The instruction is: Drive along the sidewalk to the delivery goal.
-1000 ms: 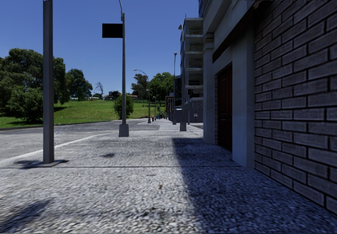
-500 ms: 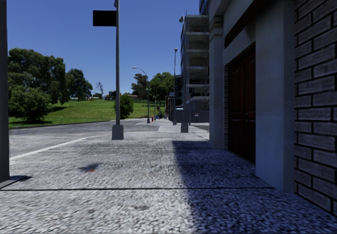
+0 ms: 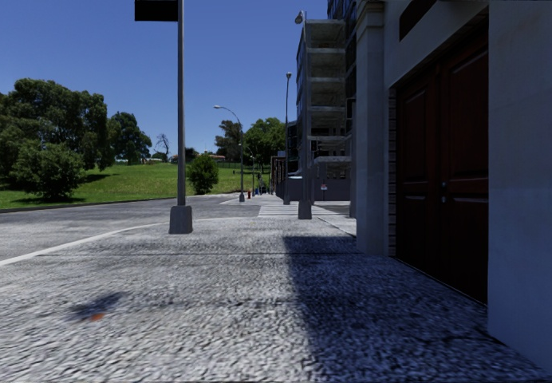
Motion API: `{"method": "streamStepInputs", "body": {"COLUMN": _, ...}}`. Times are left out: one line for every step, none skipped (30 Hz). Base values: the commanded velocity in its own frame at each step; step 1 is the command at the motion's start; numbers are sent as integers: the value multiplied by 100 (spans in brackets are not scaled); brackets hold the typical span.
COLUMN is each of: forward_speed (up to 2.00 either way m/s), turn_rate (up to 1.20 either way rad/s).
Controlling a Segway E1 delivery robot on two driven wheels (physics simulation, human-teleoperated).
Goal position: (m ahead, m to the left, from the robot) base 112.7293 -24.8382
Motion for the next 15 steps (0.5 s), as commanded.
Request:
{"method": "streamStepInputs", "body": {"forward_speed": 0, "turn_rate": 0}}
{"method": "streamStepInputs", "body": {"forward_speed": 0, "turn_rate": 0}}
{"method": "streamStepInputs", "body": {"forward_speed": 0, "turn_rate": 0}}
{"method": "streamStepInputs", "body": {"forward_speed": 0, "turn_rate": 0}}
{"method": "streamStepInputs", "body": {"forward_speed": 0, "turn_rate": 0}}
{"method": "streamStepInputs", "body": {"forward_speed": 0, "turn_rate": 0}}
{"method": "streamStepInputs", "body": {"forward_speed": 0, "turn_rate": 0}}
{"method": "streamStepInputs", "body": {"forward_speed": 0, "turn_rate": 0}}
{"method": "streamStepInputs", "body": {"forward_speed": 0, "turn_rate": 0}}
{"method": "streamStepInputs", "body": {"forward_speed": 0, "turn_rate": 0}}
{"method": "streamStepInputs", "body": {"forward_speed": 0, "turn_rate": 0}}
{"method": "streamStepInputs", "body": {"forward_speed": 0, "turn_rate": 0}}
{"method": "streamStepInputs", "body": {"forward_speed": 0, "turn_rate": 0}}
{"method": "streamStepInputs", "body": {"forward_speed": 0, "turn_rate": 0}}
{"method": "streamStepInputs", "body": {"forward_speed": 0, "turn_rate": 0}}
